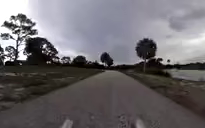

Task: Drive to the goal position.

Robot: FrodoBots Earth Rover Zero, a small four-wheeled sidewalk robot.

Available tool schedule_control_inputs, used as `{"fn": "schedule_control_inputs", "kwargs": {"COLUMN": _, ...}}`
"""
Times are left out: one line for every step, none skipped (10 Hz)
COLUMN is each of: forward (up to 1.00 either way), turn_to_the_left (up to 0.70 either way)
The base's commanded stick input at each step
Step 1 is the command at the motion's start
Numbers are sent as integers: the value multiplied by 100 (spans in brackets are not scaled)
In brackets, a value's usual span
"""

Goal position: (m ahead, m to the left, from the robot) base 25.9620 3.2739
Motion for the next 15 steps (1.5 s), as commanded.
{"fn": "schedule_control_inputs", "kwargs": {"forward": 100, "turn_to_the_left": 0}}
{"fn": "schedule_control_inputs", "kwargs": {"forward": 100, "turn_to_the_left": 0}}
{"fn": "schedule_control_inputs", "kwargs": {"forward": 100, "turn_to_the_left": 0}}
{"fn": "schedule_control_inputs", "kwargs": {"forward": 100, "turn_to_the_left": 0}}
{"fn": "schedule_control_inputs", "kwargs": {"forward": 100, "turn_to_the_left": 0}}
{"fn": "schedule_control_inputs", "kwargs": {"forward": 100, "turn_to_the_left": 0}}
{"fn": "schedule_control_inputs", "kwargs": {"forward": 100, "turn_to_the_left": 0}}
{"fn": "schedule_control_inputs", "kwargs": {"forward": 100, "turn_to_the_left": 0}}
{"fn": "schedule_control_inputs", "kwargs": {"forward": 100, "turn_to_the_left": 0}}
{"fn": "schedule_control_inputs", "kwargs": {"forward": 100, "turn_to_the_left": 0}}
{"fn": "schedule_control_inputs", "kwargs": {"forward": 100, "turn_to_the_left": 0}}
{"fn": "schedule_control_inputs", "kwargs": {"forward": 100, "turn_to_the_left": 0}}
{"fn": "schedule_control_inputs", "kwargs": {"forward": 100, "turn_to_the_left": 0}}
{"fn": "schedule_control_inputs", "kwargs": {"forward": 100, "turn_to_the_left": 0}}
{"fn": "schedule_control_inputs", "kwargs": {"forward": 100, "turn_to_the_left": 0}}
